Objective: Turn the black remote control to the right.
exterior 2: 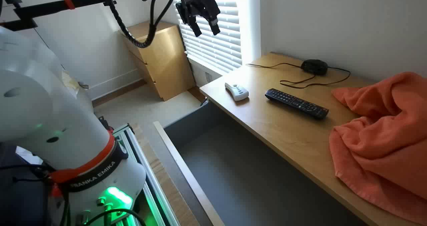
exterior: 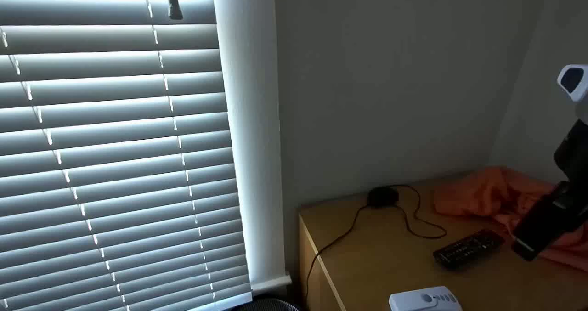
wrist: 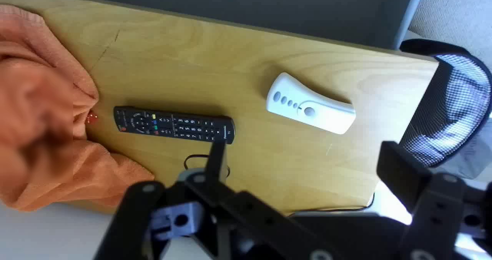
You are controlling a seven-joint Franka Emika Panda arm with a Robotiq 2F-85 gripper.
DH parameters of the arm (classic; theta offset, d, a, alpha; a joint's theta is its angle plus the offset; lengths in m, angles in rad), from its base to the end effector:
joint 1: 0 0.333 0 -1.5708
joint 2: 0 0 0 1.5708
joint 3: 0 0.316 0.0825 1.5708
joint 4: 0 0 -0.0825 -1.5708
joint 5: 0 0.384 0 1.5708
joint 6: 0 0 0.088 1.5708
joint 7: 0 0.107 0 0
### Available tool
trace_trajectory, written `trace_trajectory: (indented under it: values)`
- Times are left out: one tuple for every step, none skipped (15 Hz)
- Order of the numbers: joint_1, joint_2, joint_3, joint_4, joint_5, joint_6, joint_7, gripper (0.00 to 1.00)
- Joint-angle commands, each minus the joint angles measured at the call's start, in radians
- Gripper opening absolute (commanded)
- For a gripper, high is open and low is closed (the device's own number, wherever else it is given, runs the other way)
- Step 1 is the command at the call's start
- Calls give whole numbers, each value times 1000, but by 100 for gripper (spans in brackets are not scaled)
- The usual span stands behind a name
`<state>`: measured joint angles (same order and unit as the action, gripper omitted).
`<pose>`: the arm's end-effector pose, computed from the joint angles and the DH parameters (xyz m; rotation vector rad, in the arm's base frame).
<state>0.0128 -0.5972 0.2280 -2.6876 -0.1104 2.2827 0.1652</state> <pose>0.3634 0.0844 0.4286 2.9393 0.1670 0.3148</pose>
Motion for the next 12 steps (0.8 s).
trace_trajectory:
  values:
    - [18,2,-18,2,-13,-4,10,100]
    - [18,2,-18,2,-13,-4,10,100]
    - [18,2,-18,2,-13,-4,10,100]
    - [18,2,-18,2,-13,-4,10,100]
    - [18,2,-18,2,-13,-4,10,100]
    - [18,2,-18,2,-13,-4,10,100]
    - [18,2,-18,2,-13,-4,10,100]
    - [14,48,-30,24,-20,-31,-25,100]
    - [24,87,-58,38,-13,-32,-85,100]
    - [16,116,-67,50,-23,-29,-109,100]
    - [10,154,-86,68,-33,-21,-155,100]
    - [-1,185,-96,82,-48,-20,-171,100]
